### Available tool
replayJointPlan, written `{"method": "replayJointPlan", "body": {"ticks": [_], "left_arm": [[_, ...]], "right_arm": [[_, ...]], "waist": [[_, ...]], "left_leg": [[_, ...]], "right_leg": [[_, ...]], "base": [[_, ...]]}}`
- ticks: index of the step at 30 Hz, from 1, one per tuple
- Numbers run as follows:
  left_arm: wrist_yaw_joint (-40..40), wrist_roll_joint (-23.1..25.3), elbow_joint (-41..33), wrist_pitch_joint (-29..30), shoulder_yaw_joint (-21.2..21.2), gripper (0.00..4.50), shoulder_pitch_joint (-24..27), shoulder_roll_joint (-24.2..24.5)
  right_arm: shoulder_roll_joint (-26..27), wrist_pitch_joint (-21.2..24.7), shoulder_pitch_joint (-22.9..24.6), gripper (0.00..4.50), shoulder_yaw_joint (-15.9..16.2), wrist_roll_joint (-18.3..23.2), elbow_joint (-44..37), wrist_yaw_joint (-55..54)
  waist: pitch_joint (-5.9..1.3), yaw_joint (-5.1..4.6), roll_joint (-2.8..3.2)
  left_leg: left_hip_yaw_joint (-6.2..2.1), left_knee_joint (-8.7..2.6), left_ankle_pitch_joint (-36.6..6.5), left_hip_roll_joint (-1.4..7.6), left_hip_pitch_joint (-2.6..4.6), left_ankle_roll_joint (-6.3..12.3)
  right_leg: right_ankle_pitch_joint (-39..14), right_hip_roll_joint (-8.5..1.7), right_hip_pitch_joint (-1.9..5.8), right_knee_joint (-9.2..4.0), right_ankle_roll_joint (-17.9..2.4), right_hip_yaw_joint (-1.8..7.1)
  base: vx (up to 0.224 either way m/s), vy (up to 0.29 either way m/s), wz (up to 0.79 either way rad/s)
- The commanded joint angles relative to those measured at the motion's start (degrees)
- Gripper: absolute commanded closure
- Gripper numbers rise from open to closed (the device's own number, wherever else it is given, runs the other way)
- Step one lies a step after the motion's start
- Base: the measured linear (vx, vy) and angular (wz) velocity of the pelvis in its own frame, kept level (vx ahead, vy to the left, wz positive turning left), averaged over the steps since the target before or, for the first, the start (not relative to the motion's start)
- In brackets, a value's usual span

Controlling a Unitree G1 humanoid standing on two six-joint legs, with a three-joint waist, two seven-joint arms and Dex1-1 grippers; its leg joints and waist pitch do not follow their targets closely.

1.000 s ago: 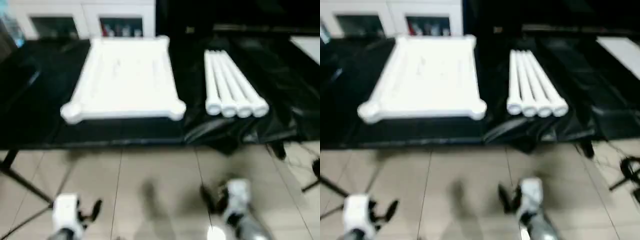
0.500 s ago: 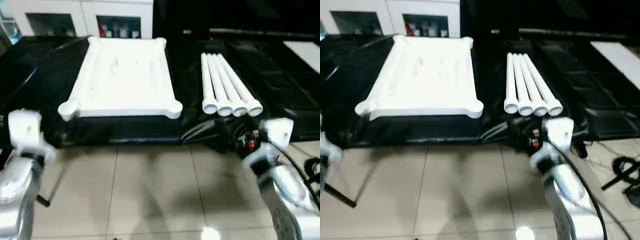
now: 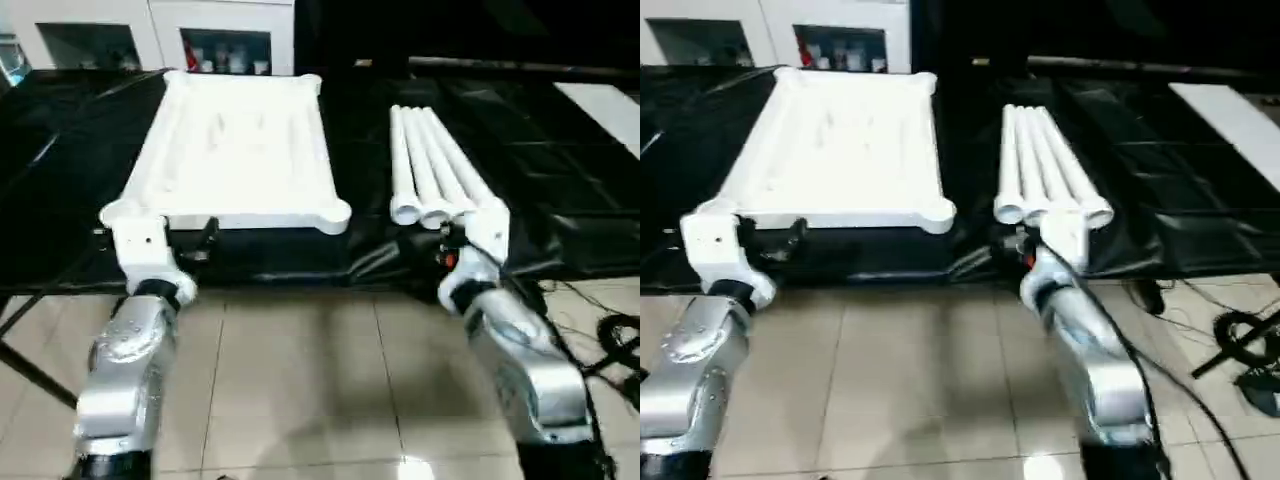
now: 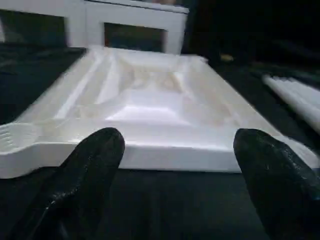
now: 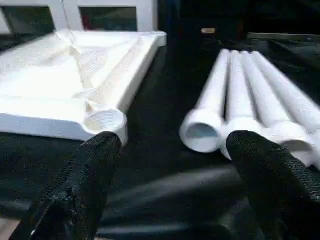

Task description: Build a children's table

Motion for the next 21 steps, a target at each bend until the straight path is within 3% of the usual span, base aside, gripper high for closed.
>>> {"method": "replayJointPlan", "body": {"ticks": [1, 2, 3, 5, 6, 8, 9, 10, 11, 12, 13, 14, 15, 16, 17, 18, 19, 20, 21], "left_arm": [[-2.74, 0.0, 0.48, 2.49, -1.49, 0.44, 0.22, 1.39], [-2.97, 1.67, 0.73, 1.9, -3.17, 0.44, 0.55, 1.96], [-2.91, 1.94, 0.73, 1.84, -3.36, 0.44, 0.58, 2.02], [-3.04, 3.21, 0.89, 2.59, -4.95, 0.44, 0.47, 2.51], [-3.35, 4.26, 1.95, 3.12, -5.75, 0.44, -0.1, 3.08], [-3.05, 5.09, 2.15, 4.08, -5.95, 0.44, -0.74, 3.29], [-2.86, 4.33, 1.25, 6.08, -5.32, 0.44, -1.78, 3.66], [-2.86, 4.33, 1.25, 6.08, -5.32, 0.44, -1.78, 3.66], [-3.08, 3.41, 1.29, 6.44, -4.47, 0.44, -3.02, 3.86], [-3.08, 3.41, 1.29, 6.44, -4.47, 0.44, -3.02, 3.86], [-3.01, 2.82, 2.62, 5.87, -3.7, 0.44, -4.23, 3.53], [-3.01, 2.82, 2.62, 5.87, -3.7, 0.44, -4.23, 3.53], [-2.42, 3.11, 4.01, 5.36, -3.58, 0.44, -4.98, 3.01], [-2.26, 3.29, 4.54, 4.89, -3.79, 0.44, -5.25, 2.65], [-2.57, 3.21, 4.6, 4.91, -4.15, 0.44, -5.46, 2.35], [-2.53, 3.53, 4.24, 5.22, -4.92, 0.44, -5.75, 1.75], [-2.69, 3.46, 4.17, 5.29, -5.07, 0.44, -5.95, 1.43], [-2.69, 3.46, 4.17, 5.29, -5.07, 0.44, -5.95, 1.43], [-2.54, 3.71, 4.63, 5.37, -5.35, 0.44, -6.41, 1.21]], "right_arm": [[-0.35, 0.48, -0.03, 0.62, -1.86, 0.46, 1.34, -0.16], [-0.78, 0.72, 0.39, 0.62, -2.25, 0.58, 1.06, -0.58], [-0.84, 0.77, 0.43, 0.62, -2.29, 0.59, 1.0, -0.63], [-1.1, 1.48, 0.65, 0.62, -2.3, 0.57, 0.31, -0.51], [-1.02, 1.53, 0.93, 0.62, -1.21, -0.55, 0.09, 0.08], [-0.83, 2.24, 1.02, 0.62, -0.89, -0.66, -0.33, 0.26], [0.21, 2.8, 0.57, 0.62, -1.26, 0.56, -0.93, -0.02], [0.21, 2.8, 0.57, 0.62, -1.26, 0.56, -0.93, -0.02], [0.98, 2.0, -0.33, 0.62, -1.27, 0.83, 0.0, -0.11], [0.98, 2.0, -0.33, 0.62, -1.27, 0.83, 0.0, -0.11], [1.31, 0.59, -1.4, 0.62, -1.27, 0.28, 2.27, -0.38], [1.31, 0.59, -1.4, 0.62, -1.27, 0.28, 2.27, -0.38], [1.21, 0.17, -2.13, 0.62, -1.62, 0.12, 3.96, -0.49], [0.72, -0.05, -2.43, 0.62, -1.47, -0.35, 4.36, -0.36], [0.38, -0.39, -2.76, 0.62, -1.46, -0.79, 4.44, -0.44], [-0.07, -0.62, -3.19, 0.62, -2.05, -0.88, 4.19, -0.59], [0.0, -0.45, -3.3, 0.62, -2.59, -0.62, 4.14, -0.59], [0.0, -0.45, -3.3, 0.62, -2.59, -0.62, 4.14, -0.59], [-0.28, -0.52, -2.92, 0.62, -3.02, -1.17, 4.57, -0.83]], "waist": [[-2.51, 1.17, -0.75], [-2.6, 1.46, -0.03], [-2.51, 1.65, 0.01], [-2.32, 1.6, 0.25], [-2.42, 1.5, -0.12], [-2.43, 1.47, -0.03], [-2.48, 1.26, -0.44], [-2.55, 1.31, -0.09], [-2.38, 1.69, 0.3], [-2.29, 1.15, 1.04], [-2.65, 0.8, 0.77], [-2.28, 0.56, 1.06], [-1.68, 0.97, 1.98], [-1.6, 0.45, 1.54], [-1.01, 0.63, 2.01], [-1.29, -0.19, 2.67], [0.18, -0.81, 2.17], [-0.97, -0.43, 2.71], [-1.08, -0.66, 2.8]], "left_leg": [[0.42, -2.24, -0.76, -1.14, -1.02, 0.39], [-0.21, -3.15, -2.47, -0.48, -0.42, -2.24], [-0.17, -3.65, -5.5, -0.28, 0.84, -3.57], [-0.31, -4.44, -7.9, -0.17, 1.31, -4.78], [-0.51, -4.7, -8.58, 0.08, 1.5, -5.17], [-0.77, -5.03, -9.08, 0.43, 1.55, -5.52], [-0.83, -5.18, -9.2, 0.61, 1.5, -5.66], [-0.97, -5.27, -9.14, 0.72, 1.62, -5.82], [-2.85, -6.33, -8.99, -0.09, -0.67, -3.99], [-3.15, -7.01, -11.95, 0.01, -0.57, -2.68], [-3.91, -6.3, -15.89, -0.03, 0.33, -0.83], [-4.6, -6.36, -16.77, -1.0, -1.38, 0.57], [-4.93, -6.33, -20.88, -1.25, -0.82, 0.21], [-5.1, -6.09, -21.79, -1.37, -1.06, 0.19], [-4.83, -5.55, -25.43, -1.56, -0.57, -0.62], [-3.49, -4.63, -28.2, 0.36, 4.93, -2.8], [-3.73, -4.48, -33.35, 0.64, 6.35, -4.36], [-4.39, -6.4, -36.88, 2.17, 7.14, -5.75], [-5.13, -8.28, -37.16, 3.21, 6.86, -5.01]], "right_leg": [[-6.58, -6.86, 3.85, -7.41, -4.25, 4.69], [-9.9, -5.95, 3.4, -6.75, 1.98, 4.36], [-12.07, -5.11, 2.55, -7.27, 5.68, 4.19], [-14.39, -4.66, 2.4, -7.6, 7.21, 3.77], [-14.41, -4.61, 2.3, -7.48, 6.6, 3.75], [-13.63, -4.76, 2.16, -7.05, 4.72, 3.71], [-12.87, -4.88, 2.19, -6.72, 3.32, 3.82], [-12.19, -5.0, 2.13, -6.46, 2.44, 3.88], [-8.98, -6.21, 4.06, -5.32, -0.15, 2.05], [-11.4, -5.86, 3.89, -5.97, -0.67, 1.22], [-14.76, -7.08, 4.12, -6.69, -1.72, 0.77], [-18.13, -7.92, 5.88, -7.53, -2.54, -0.49], [-24.98, -8.23, 6.23, -8.62, -2.24, -1.67], [-27.65, -8.56, 6.89, -9.12, -2.19, -2.08], [-34.9, -8.96, 7.65, -10.21, -1.96, -2.9], [-37.1, -7.5, 4.45, -11.19, -1.97, -1.58], [-37.97, -6.86, 3.0, -11.59, -1.64, -3.11], [-29.37, -5.77, 4.19, -9.49, -2.59, -2.01], [-21.1, -5.17, 4.76, -7.46, -3.56, -0.9]], "base": [[-0.053, -0.107, -0.07], [-0.052, -0.076, -0.02], [-0.052, -0.076, -0.02], [0.0, 0.0, 0.0], [0.0, 0.0, 0.0], [0.0, 0.0, 0.0], [0.0, 0.0, 0.0], [0.0, 0.0, 0.0], [0.0, 0.0, 0.0], [0.0, 0.0, 0.0], [-0.01, 0.034, 0.33], [0.004, 0.036, 0.46], [0.004, 0.036, 0.46], [0.015, 0.04, 0.51], [0.061, 0.045, 0.56], [0.061, 0.045, 0.56], [0.017, 0.045, 0.35], [0.033, 0.053, 0.02], [0.033, 0.053, 0.02]]}}
